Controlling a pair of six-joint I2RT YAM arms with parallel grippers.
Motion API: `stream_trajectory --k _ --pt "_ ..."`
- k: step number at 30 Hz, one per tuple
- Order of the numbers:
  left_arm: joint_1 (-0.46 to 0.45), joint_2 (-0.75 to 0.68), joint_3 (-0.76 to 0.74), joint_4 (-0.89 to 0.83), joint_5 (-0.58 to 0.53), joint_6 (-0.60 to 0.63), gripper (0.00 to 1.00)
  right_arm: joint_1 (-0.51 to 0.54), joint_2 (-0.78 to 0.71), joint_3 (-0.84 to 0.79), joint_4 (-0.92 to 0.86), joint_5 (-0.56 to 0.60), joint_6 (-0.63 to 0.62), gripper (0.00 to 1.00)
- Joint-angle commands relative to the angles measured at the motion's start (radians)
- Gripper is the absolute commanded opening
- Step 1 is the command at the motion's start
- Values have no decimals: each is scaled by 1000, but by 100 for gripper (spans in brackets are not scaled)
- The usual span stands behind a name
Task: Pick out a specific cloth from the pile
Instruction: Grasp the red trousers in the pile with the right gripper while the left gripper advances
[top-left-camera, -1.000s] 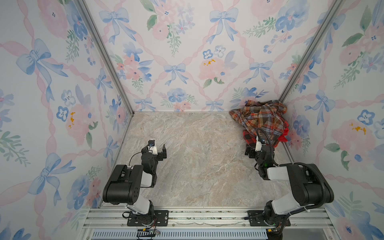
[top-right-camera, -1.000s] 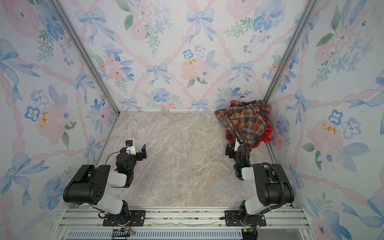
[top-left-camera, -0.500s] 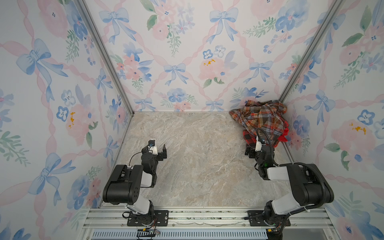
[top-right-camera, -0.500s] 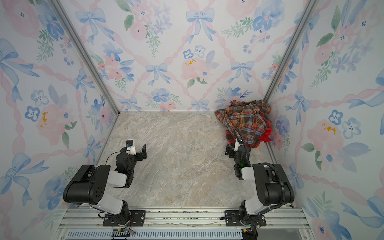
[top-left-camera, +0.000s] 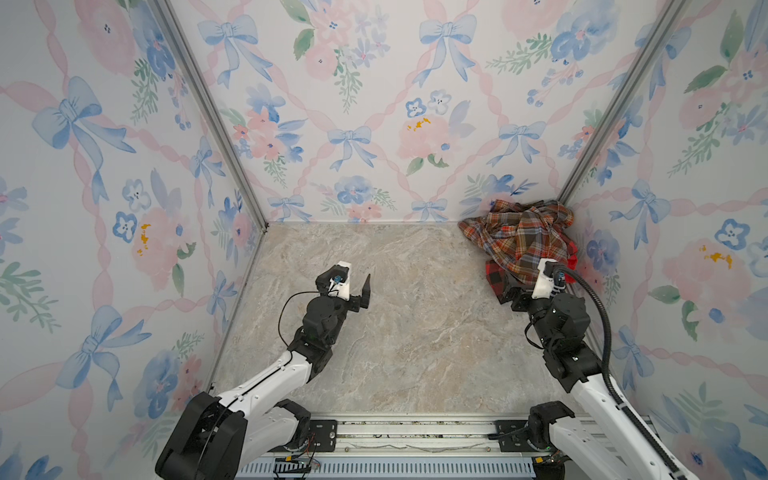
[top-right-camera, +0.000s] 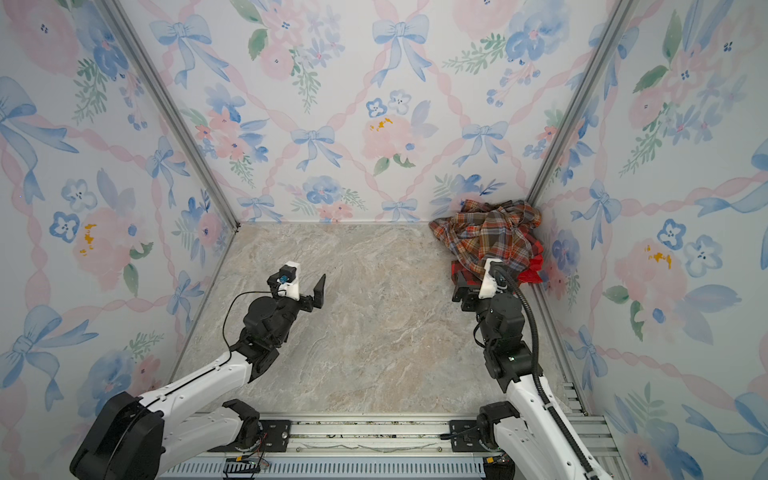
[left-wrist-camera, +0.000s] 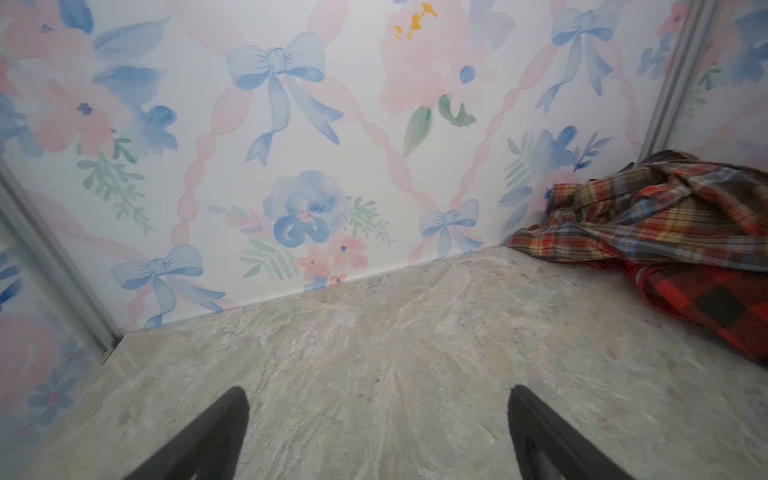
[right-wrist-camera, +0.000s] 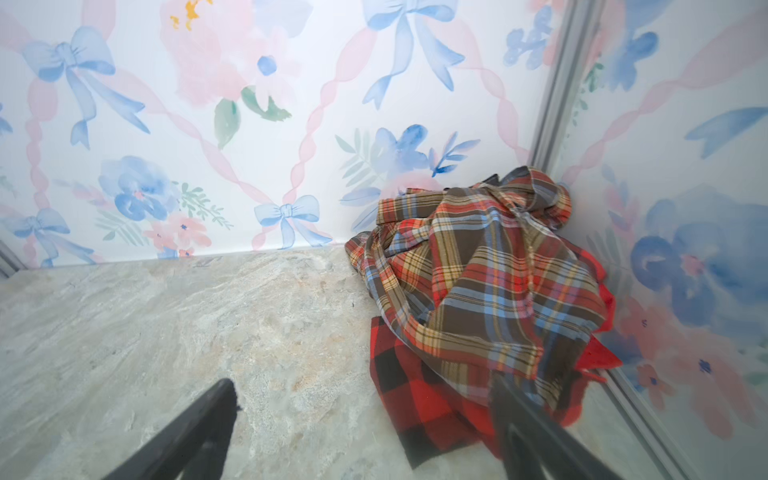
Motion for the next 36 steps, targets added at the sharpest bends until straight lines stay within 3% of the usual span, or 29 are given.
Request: stream_trajectory --k 1,2,4,6,9,13,17,19,26,36 --pt "-160 63 180 -303 -4 43 98 -111 12 145 -439 23 168 97" --pt "-212 89 242 -351 -17 64 98 -189 50 211 -496 -46 204 97" --pt "-299 153 395 -462 -21 109 98 -404 161 321 -555 -307 282 97" --pt "-377 214 511 -559 -41 155 98 -589 259 365 -521 -538 370 99" --pt "-461 290 624 -635 -72 200 98 -717 394 420 -501 -628 425 92" --pt "-528 328 666 -649 5 240 98 -782 567 450 -427 -625 511 84" --pt "-550 326 661 -653 98 279 98 -744 712 522 -413 -453 488 73" --pt "-552 318 658 -655 119 295 98 -687 784 587 -462 -304 423 71" --pt "-554 283 656 -664 121 265 98 -635 997 700 -462 -118 364 68" --pt "-557 256 624 -671 83 199 98 -644 1217 810 -415 -130 354 61"
